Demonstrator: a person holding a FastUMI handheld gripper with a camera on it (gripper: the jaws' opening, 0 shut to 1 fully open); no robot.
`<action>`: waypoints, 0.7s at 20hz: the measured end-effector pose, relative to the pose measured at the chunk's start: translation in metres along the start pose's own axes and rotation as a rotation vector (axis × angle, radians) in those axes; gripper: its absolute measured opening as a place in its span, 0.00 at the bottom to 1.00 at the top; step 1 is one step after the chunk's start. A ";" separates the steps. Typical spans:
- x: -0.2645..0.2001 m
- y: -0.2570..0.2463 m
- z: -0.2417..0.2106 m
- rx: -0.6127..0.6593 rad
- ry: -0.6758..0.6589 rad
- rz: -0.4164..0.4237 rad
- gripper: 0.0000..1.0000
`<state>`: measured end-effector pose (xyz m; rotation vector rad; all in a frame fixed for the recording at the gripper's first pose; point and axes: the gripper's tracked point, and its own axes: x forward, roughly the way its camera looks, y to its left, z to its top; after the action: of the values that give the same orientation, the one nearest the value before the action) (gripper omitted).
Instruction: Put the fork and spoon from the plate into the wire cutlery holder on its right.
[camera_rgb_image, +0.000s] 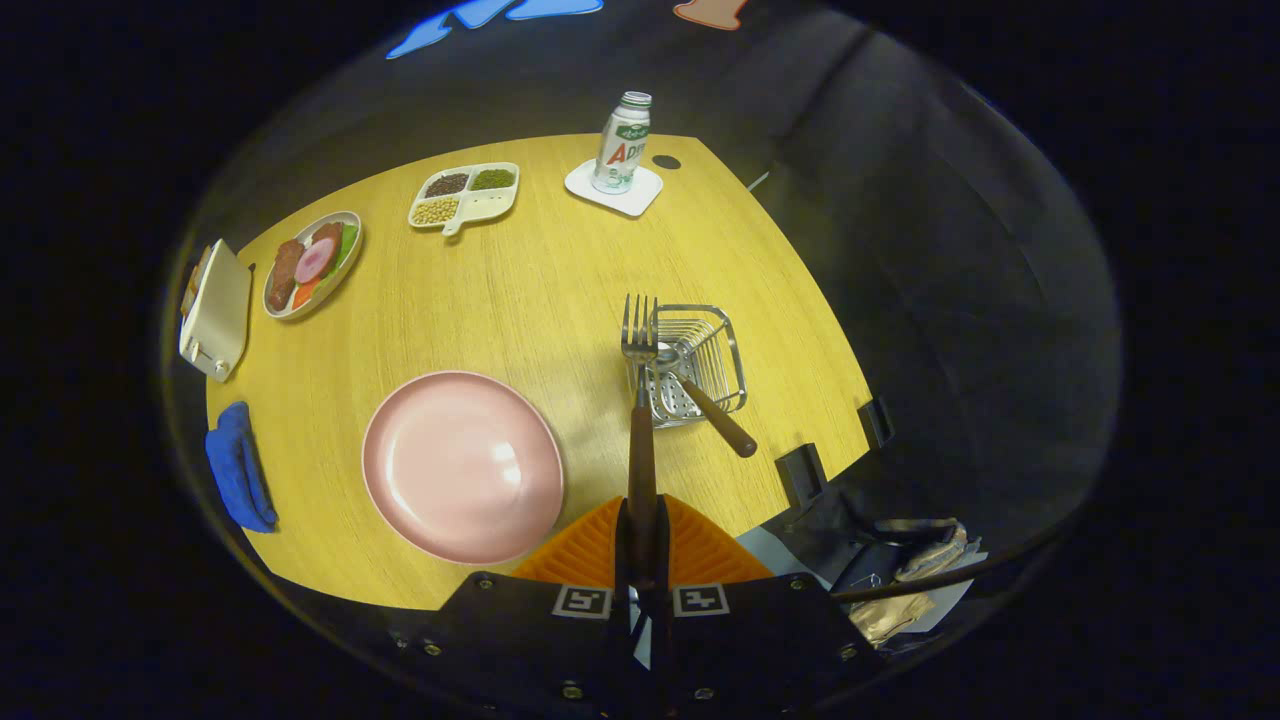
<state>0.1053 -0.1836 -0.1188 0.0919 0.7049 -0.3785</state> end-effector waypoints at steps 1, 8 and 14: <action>0.005 -0.007 -0.002 0.014 0.007 -0.001 0.08; 0.025 -0.027 -0.004 0.053 0.061 0.008 0.08; 0.033 -0.027 -0.003 0.019 0.084 0.042 0.11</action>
<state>0.1162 -0.2185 -0.1409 0.1412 0.7807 -0.3431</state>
